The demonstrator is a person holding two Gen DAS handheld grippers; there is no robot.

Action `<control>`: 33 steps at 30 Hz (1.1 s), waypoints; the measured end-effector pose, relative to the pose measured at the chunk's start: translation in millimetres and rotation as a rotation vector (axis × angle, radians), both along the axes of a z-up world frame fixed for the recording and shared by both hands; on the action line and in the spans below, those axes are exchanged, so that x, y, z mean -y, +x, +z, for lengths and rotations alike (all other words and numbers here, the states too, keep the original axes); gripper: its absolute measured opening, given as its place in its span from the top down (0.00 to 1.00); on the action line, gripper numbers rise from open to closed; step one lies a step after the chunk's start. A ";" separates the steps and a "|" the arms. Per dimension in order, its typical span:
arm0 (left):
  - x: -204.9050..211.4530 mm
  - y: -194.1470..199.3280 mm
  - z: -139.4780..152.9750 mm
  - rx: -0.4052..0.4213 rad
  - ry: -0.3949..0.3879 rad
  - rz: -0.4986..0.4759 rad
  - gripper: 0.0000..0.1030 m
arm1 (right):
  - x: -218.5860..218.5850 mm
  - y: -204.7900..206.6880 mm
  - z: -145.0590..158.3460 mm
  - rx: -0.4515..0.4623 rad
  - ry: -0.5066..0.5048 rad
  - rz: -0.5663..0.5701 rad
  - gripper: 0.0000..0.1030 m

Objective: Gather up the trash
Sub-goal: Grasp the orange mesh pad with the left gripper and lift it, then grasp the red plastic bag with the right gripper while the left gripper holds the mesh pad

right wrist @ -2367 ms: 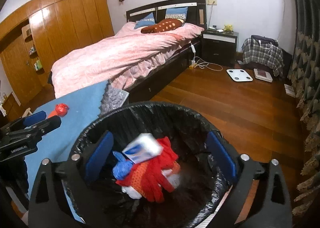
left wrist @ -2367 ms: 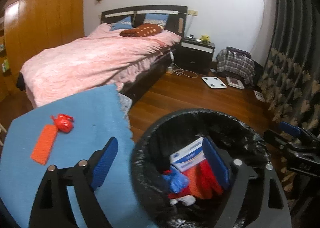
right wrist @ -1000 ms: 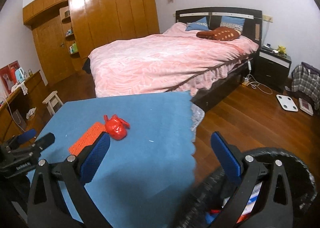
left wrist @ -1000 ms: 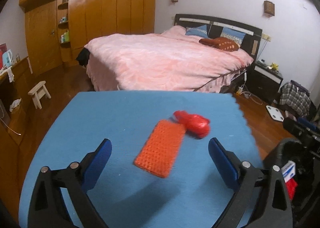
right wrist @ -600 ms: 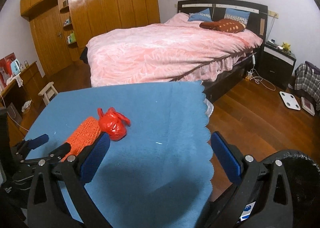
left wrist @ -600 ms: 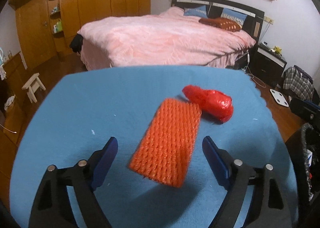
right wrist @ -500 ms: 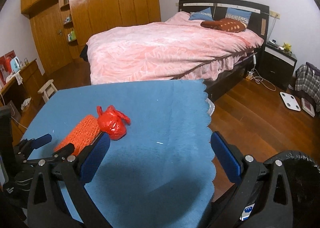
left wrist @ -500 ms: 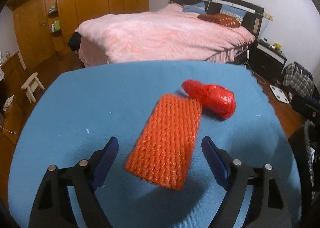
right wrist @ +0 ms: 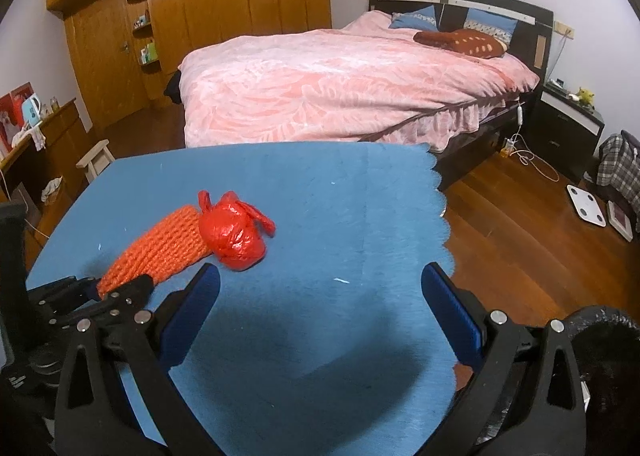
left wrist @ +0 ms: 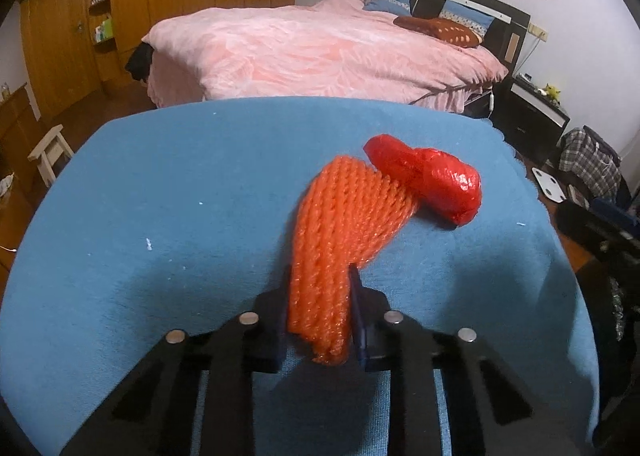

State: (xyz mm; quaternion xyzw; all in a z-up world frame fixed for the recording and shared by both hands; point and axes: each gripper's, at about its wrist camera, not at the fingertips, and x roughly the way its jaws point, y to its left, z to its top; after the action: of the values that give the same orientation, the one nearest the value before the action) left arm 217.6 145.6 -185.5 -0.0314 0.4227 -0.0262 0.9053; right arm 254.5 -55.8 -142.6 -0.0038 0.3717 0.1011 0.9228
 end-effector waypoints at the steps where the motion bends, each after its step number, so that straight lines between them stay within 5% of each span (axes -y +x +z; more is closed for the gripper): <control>1: -1.0 0.0 0.3 0.001 -0.004 0.003 0.78 | -1.3 1.3 -1.1 -0.003 -0.001 0.003 0.05; 23: -61.8 2.9 7.8 0.047 0.046 0.191 0.79 | -60.9 41.6 -25.0 -0.014 -0.068 0.089 0.05; 33: -65.8 -0.1 5.6 0.044 0.045 0.199 0.79 | -82.9 50.0 -37.7 -0.084 -0.069 0.155 0.40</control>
State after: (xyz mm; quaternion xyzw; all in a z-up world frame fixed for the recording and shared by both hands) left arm 217.5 211.4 -179.9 -0.0521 0.3978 0.0725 0.9131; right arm 304.5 27.1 -180.3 -0.0603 0.4118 0.1592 0.8953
